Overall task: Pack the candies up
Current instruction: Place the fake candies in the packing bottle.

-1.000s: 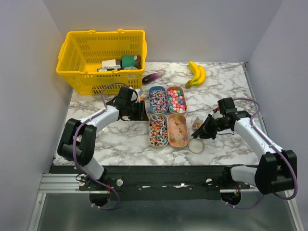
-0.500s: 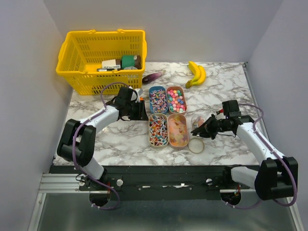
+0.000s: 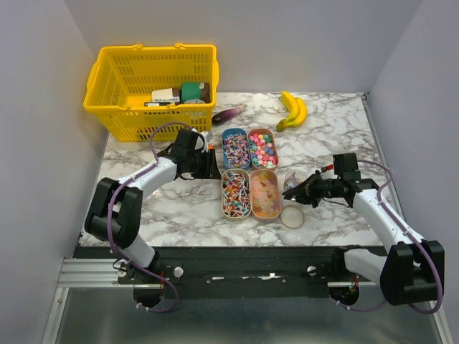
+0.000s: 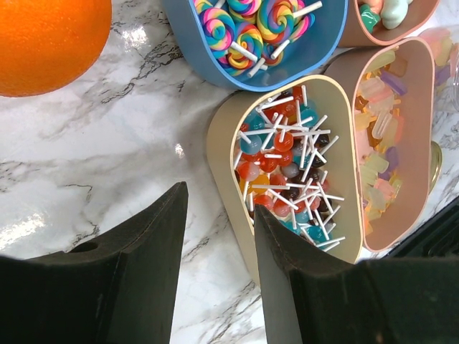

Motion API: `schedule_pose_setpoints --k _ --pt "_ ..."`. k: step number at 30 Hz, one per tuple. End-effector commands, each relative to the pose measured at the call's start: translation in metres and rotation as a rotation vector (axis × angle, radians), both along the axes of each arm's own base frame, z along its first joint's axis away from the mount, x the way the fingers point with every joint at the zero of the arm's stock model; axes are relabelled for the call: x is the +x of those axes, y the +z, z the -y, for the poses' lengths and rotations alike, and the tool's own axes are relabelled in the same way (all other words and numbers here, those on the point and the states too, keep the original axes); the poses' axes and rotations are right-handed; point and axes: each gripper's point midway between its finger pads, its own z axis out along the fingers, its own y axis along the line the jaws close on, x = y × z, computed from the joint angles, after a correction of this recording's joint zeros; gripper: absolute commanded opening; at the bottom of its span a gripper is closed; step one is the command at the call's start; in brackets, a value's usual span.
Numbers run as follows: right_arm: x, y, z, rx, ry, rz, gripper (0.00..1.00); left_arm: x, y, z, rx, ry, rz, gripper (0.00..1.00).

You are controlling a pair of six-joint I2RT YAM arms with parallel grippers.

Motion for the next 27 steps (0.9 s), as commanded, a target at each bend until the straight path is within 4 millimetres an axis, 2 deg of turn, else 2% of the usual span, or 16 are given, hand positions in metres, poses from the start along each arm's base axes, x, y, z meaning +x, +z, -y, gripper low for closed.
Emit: schedule_pose_setpoints --k 1,7,8,9,10,11,12,14,16,17,18,21,27 --pt "-0.002 0.013 -0.004 0.066 0.003 0.025 0.01 0.002 0.013 0.001 -0.002 0.008 0.042 0.51" --pt "0.007 0.024 -0.001 0.002 0.065 0.145 0.01 0.002 0.014 0.002 -0.009 0.002 0.045 0.51" --pt "0.004 0.021 0.001 -0.023 0.080 0.117 0.01 0.002 0.014 0.002 -0.009 0.002 0.046 0.51" --pt "0.003 0.018 0.003 -0.071 0.122 0.160 0.01 0.002 0.015 0.003 -0.012 0.000 0.048 0.51" --pt "0.010 0.030 0.004 -0.097 0.143 0.208 0.01 0.002 0.015 0.003 -0.012 0.000 0.048 0.51" --pt "0.006 0.025 0.006 -0.129 0.168 0.173 0.01 0.002 0.015 0.003 -0.014 -0.005 0.048 0.51" --pt "0.005 0.025 0.004 -0.167 0.224 0.221 0.01 0.002 0.014 0.004 -0.017 -0.008 0.046 0.52" --pt "0.005 0.033 0.000 -0.197 0.292 0.244 0.01 0.001 0.014 0.005 -0.025 -0.014 0.040 0.52" --pt "0.000 0.026 -0.011 -0.260 0.405 0.267 0.01 0.000 0.013 0.006 -0.030 -0.018 0.036 0.52" --pt "0.001 0.034 -0.017 -0.274 0.443 0.291 0.01 -0.001 0.014 0.007 -0.037 -0.019 0.033 0.52" --pt "-0.006 0.027 -0.029 -0.290 0.522 0.288 0.01 -0.003 0.013 0.008 -0.043 -0.025 0.029 0.52" --pt "-0.015 0.029 -0.053 -0.285 0.629 0.305 0.01 -0.006 0.011 0.010 -0.054 -0.032 0.015 0.52" --pt "-0.025 0.010 -0.084 -0.272 0.776 0.249 0.01 -0.010 0.004 0.015 -0.054 -0.041 -0.016 0.51"
